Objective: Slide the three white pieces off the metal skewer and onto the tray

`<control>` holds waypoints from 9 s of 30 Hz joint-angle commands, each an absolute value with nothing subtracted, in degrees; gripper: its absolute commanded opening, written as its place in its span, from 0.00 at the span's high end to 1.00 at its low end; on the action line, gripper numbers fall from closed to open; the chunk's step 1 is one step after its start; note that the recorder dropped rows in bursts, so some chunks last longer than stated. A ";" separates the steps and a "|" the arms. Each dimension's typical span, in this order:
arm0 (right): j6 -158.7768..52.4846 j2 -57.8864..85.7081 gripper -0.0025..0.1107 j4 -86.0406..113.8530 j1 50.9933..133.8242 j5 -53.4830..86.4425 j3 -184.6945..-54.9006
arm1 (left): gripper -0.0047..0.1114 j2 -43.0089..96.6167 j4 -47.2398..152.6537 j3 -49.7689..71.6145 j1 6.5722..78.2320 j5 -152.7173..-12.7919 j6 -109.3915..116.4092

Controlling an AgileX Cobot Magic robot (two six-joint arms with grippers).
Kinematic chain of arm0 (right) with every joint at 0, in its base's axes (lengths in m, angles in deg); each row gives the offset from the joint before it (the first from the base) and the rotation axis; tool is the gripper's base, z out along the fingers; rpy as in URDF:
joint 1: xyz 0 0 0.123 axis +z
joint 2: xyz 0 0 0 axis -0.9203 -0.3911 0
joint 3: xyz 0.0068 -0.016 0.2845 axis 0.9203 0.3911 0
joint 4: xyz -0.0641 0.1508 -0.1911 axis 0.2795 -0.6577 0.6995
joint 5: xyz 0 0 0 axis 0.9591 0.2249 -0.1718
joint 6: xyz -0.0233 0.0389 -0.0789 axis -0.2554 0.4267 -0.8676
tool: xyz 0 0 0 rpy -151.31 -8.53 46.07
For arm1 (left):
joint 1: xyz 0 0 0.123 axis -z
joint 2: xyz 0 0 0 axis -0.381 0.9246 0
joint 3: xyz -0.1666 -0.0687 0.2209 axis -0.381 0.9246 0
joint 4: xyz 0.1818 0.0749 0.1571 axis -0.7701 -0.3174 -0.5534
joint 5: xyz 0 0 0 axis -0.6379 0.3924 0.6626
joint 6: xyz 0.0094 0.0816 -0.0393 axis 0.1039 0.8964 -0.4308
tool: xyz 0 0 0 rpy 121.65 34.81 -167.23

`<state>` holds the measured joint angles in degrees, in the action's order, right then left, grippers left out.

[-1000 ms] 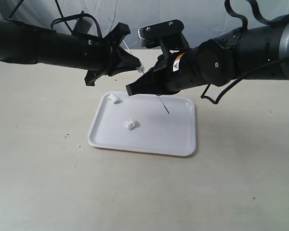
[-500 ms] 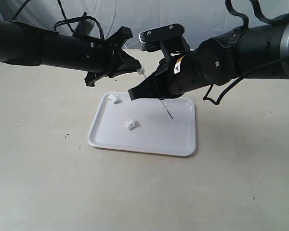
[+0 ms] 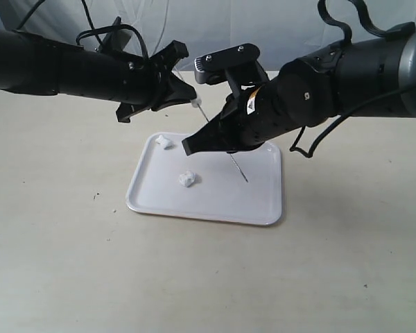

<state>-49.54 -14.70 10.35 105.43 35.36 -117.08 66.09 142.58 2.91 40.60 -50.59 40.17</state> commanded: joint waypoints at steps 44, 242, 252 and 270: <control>-51.29 -10.08 0.98 14.35 106.12 59.98 -116.97 | 0.96 65.92 152.65 2.62 40.21 -59.26 40.61; -55.44 85.71 0.98 10.08 62.41 32.29 -54.90 | 0.89 -41.78 54.97 71.61 21.93 -66.50 5.56; -55.33 85.71 0.98 12.30 67.09 32.29 -54.90 | 0.89 -41.56 56.14 71.61 21.93 -65.07 4.81; -55.33 85.71 0.98 12.30 67.09 32.01 -54.90 | 0.90 -41.56 55.88 71.61 21.93 -65.57 -0.05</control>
